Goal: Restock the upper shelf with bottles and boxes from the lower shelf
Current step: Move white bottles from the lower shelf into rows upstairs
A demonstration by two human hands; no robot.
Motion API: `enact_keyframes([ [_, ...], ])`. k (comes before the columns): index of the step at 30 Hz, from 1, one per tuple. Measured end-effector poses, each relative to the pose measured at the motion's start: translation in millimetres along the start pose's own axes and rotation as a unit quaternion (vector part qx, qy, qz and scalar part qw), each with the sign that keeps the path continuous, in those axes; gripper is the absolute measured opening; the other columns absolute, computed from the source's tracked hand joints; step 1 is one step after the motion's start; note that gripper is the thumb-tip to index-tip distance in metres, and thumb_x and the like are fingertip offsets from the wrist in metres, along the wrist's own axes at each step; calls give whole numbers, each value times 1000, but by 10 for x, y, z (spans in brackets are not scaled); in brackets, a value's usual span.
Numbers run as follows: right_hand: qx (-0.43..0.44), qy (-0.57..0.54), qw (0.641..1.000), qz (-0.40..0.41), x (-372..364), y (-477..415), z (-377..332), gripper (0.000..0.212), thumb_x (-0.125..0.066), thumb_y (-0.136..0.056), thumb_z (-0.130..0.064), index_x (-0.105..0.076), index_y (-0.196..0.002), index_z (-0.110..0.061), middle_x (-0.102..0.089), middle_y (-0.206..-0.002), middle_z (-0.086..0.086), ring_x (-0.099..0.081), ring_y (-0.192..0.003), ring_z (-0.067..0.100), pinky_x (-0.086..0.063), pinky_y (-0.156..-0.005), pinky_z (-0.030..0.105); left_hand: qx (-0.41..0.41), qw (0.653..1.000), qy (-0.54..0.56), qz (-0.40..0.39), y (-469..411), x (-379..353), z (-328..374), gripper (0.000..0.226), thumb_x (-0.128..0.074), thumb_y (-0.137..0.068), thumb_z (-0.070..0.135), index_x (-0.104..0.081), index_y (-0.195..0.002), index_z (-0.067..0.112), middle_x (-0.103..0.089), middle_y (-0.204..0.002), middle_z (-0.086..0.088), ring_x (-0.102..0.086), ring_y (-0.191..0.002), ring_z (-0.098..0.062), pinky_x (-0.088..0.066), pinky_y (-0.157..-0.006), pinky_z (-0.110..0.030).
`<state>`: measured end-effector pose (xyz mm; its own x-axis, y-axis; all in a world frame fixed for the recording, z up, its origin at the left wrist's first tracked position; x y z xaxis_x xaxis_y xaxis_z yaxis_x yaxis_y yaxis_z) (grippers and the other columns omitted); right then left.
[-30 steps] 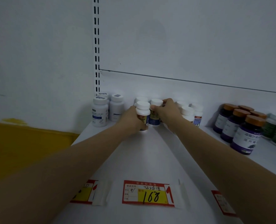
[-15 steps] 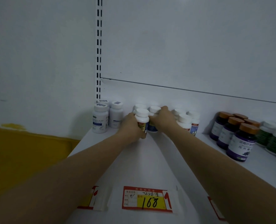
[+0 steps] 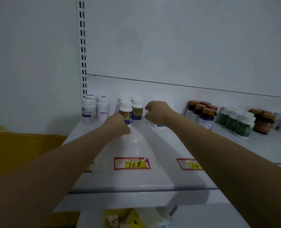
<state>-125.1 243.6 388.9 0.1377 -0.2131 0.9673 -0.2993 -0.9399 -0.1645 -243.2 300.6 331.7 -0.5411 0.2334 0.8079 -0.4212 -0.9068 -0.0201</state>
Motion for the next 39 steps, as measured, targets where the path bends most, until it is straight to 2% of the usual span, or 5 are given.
enact_keyframes([
  [9, 53, 138, 987, -63, 276, 1053, 531, 38, -45, -96, -17, -53, -129, -1, -55, -130, 15, -52, -119, 29, -42, -98, 32, -26, 979, -199, -44, 984, -159, 662, 54, -57, -90, 39, -48, -128, 1, -50, -135, -14, -48, -121, -28, -40, -96, -32],
  [15, 56, 146, 986, -63, 572, 1918, 1309, 38, -47, -95, -20, -54, -128, -2, -56, -131, 15, -52, -118, 31, -44, -98, 34, -83, 979, -181, -31, 1739, -625, 1581, 48, -60, -88, 35, -54, -118, -2, -56, -124, -17, -51, -95, -25, -36, -75, -28],
  [20, -11, 136, 987, -81, 757, 2698, 2264, 39, -52, -92, -19, -56, -126, 0, -58, -128, 18, -54, -117, 32, -46, -100, 38, -143, 978, -146, -51, 2297, -1303, 2386, 52, -64, -86, 32, -51, -126, 2, -54, -129, -15, -50, -102, -24, -40, -82, -31],
  [27, -157, 74, 980, -103, 752, 3561, 3718, 48, -58, -90, -19, -49, -136, -12, -52, -137, 8, -49, -124, 24, -40, -97, 27, -207, 956, -136, -155, 2651, -2453, 3121, 54, -64, -86, 33, -48, -130, 6, -50, -134, -11, -48, -122, -26, -40, -96, -31],
  [39, -342, 28, 927, -150, 145, 4431, 5783, 52, -56, -90, -18, -43, -140, -13, -45, -143, 10, -45, -128, 25, -41, -94, 27, -208, 926, -107, -296, 2365, -4313, 3732, 55, -62, -88, 31, -43, -134, 8, -46, -138, -11, -47, -123, -24, -38, -87, -24],
])
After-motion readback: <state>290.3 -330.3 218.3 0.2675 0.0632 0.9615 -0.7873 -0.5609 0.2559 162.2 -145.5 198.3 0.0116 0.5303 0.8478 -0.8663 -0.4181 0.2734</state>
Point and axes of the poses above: each hand's wrist, its own y-axis away from the middle knuckle, its own x-axis out of the back of the hand, z = x × y, the point moved 6 cm from there along -y, towards the middle knuckle
